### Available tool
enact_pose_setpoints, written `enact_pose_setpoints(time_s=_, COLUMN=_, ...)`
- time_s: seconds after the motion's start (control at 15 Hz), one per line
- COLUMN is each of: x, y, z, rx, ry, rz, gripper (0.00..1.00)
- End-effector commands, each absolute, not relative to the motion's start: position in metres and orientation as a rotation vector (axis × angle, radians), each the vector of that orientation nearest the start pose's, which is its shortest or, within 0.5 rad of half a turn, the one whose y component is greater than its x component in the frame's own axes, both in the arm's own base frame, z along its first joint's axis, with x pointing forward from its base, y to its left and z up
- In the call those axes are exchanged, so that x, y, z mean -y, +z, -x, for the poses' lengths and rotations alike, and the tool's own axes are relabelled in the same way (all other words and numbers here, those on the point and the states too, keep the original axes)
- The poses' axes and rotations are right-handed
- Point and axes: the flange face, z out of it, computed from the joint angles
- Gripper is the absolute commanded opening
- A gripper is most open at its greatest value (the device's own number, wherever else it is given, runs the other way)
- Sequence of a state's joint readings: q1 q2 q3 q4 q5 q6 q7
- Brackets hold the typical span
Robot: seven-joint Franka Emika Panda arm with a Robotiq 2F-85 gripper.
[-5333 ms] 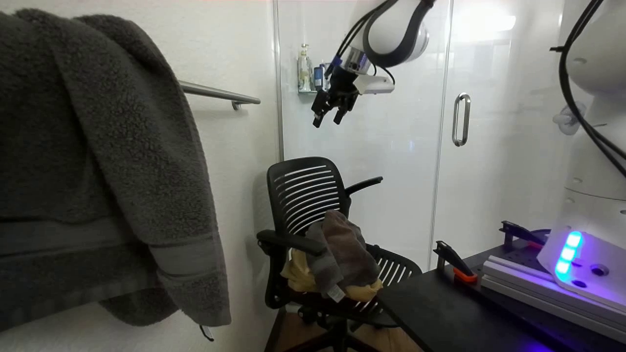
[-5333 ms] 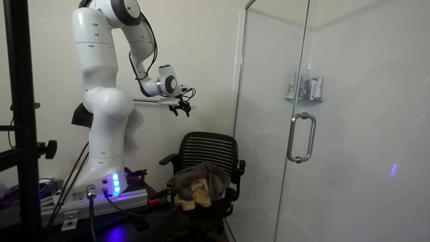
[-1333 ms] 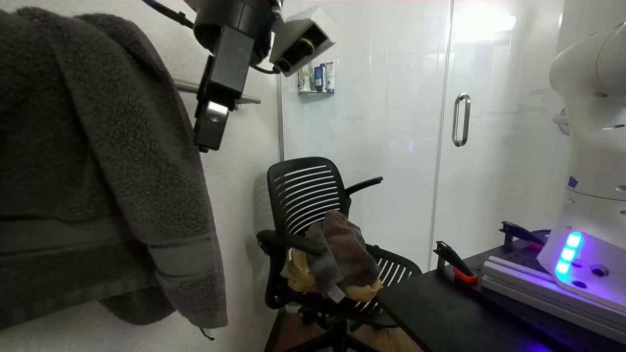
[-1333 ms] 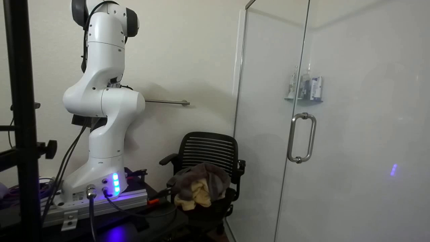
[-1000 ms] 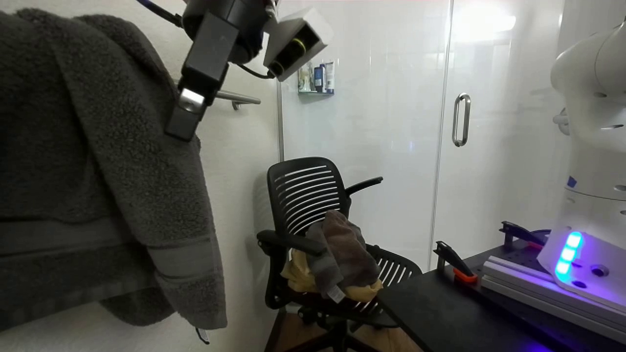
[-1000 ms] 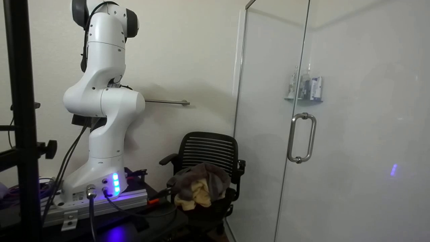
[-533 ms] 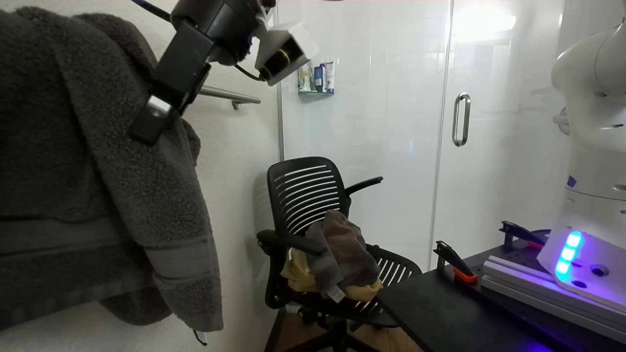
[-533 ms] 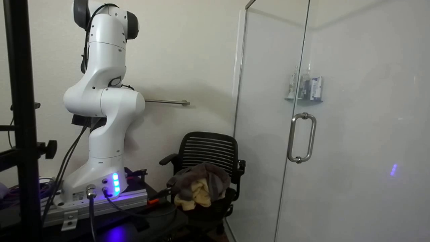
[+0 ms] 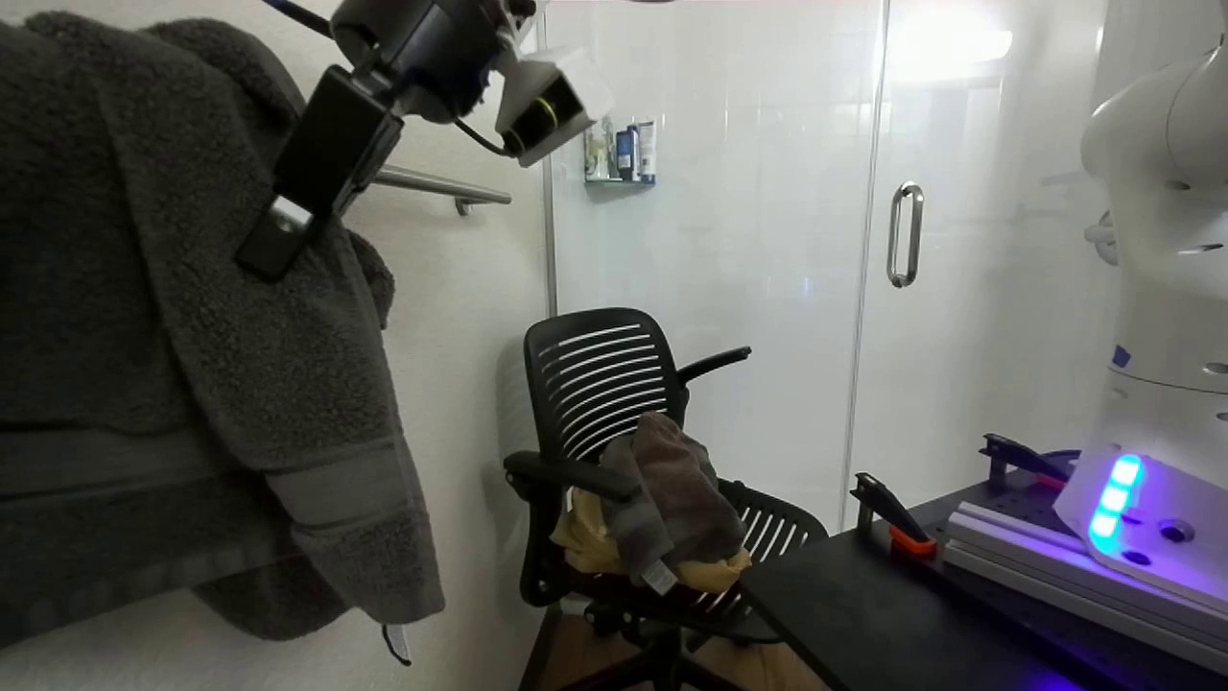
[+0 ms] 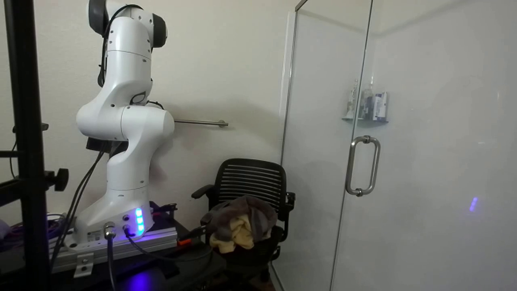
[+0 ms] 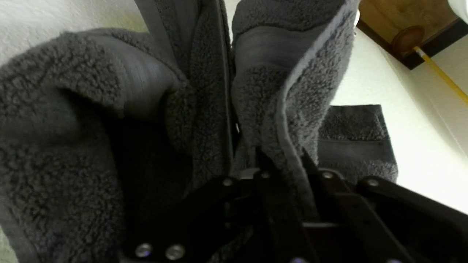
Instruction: Remove the towels from the rail and place them on the black chair
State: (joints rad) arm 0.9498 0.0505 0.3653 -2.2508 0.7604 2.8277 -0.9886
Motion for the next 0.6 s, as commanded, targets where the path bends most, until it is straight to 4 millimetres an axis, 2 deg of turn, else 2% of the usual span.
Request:
enact_pose_setpoints(time_s=0.0, x=-0.522, y=0.433, z=-0.170, rx=-2.640, ry=0.938, rz=-2.412, gripper=0.00)
enact_pose_setpoints(time_s=0.27, x=-0.499, y=0.492, z=-0.163, rx=-2.644, ry=1.171, rz=-2.352, gripper=0.02)
enact_pose_setpoints(time_s=0.53, x=-0.455, y=0.565, z=-0.166, rx=-2.524, ry=1.520, rz=-2.345, gripper=0.02)
